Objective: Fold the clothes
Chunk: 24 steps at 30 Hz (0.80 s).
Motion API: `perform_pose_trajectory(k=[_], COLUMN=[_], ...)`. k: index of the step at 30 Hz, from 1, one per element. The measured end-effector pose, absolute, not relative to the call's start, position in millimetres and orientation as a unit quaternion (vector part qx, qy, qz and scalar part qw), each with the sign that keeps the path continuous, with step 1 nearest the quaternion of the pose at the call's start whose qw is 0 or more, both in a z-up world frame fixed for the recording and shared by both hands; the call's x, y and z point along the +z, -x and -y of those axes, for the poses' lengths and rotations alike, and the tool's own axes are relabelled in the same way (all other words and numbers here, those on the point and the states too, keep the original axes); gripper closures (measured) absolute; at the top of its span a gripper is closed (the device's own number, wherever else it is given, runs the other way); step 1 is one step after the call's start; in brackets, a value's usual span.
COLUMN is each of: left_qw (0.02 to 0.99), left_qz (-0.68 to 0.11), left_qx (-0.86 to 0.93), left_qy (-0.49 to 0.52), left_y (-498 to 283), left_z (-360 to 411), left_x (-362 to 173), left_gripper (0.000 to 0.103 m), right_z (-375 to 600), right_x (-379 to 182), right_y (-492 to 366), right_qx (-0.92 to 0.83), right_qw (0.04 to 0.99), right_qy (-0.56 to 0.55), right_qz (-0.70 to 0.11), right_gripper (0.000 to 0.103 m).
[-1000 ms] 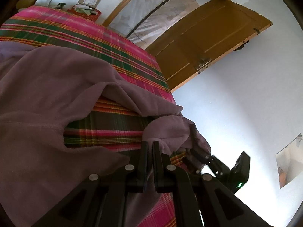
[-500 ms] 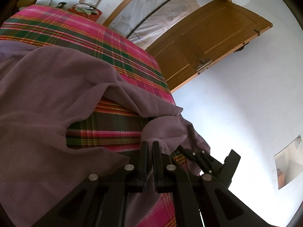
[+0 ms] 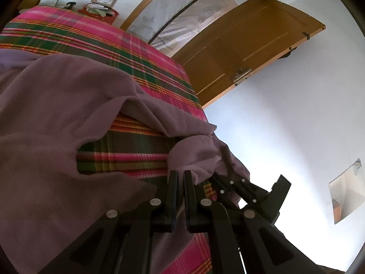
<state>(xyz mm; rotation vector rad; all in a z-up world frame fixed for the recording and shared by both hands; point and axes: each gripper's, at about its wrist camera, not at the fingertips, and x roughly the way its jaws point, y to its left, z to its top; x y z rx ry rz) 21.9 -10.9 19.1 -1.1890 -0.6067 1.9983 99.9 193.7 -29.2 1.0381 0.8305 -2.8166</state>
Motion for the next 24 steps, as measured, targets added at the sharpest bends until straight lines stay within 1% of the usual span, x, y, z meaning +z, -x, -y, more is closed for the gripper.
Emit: perform_pose_trajectory(k=[5,17,21,24], left_qw=[0.378,0.444,0.451,0.456], left_qz=[0.207,0.101,0.071,0.062], left_qx=[0.774,0.74,0.734,0.725], left_qy=[0.464,0.495,0.503,0.512], left_y=[-36.9,-88.2,-100.4,-106.1], left_z=[-4.0,-60.2,-73.6,-80.7], left_x=[20.5,7.3,-1.0,-7.1], left_gripper=[0.098,0.098,0.098,0.098], right_z=[-204.8,-234.8,-241.4,-246.1], right_x=[-10.4,14.0,8.1,1.2], right_y=[-121.7,-204.4,-219.3,-227.4], right_qx=[-0.916,-0.926,-0.923,-0.919], right_qw=[-0.012,-0.093,-0.109,-0.118], right_qy=[-0.312,-0.297,-0.307,-0.317], right_qz=[-0.253,-0.215,-0.206,-0.201], right_gripper=[0.099,0.099,0.099,0.099])
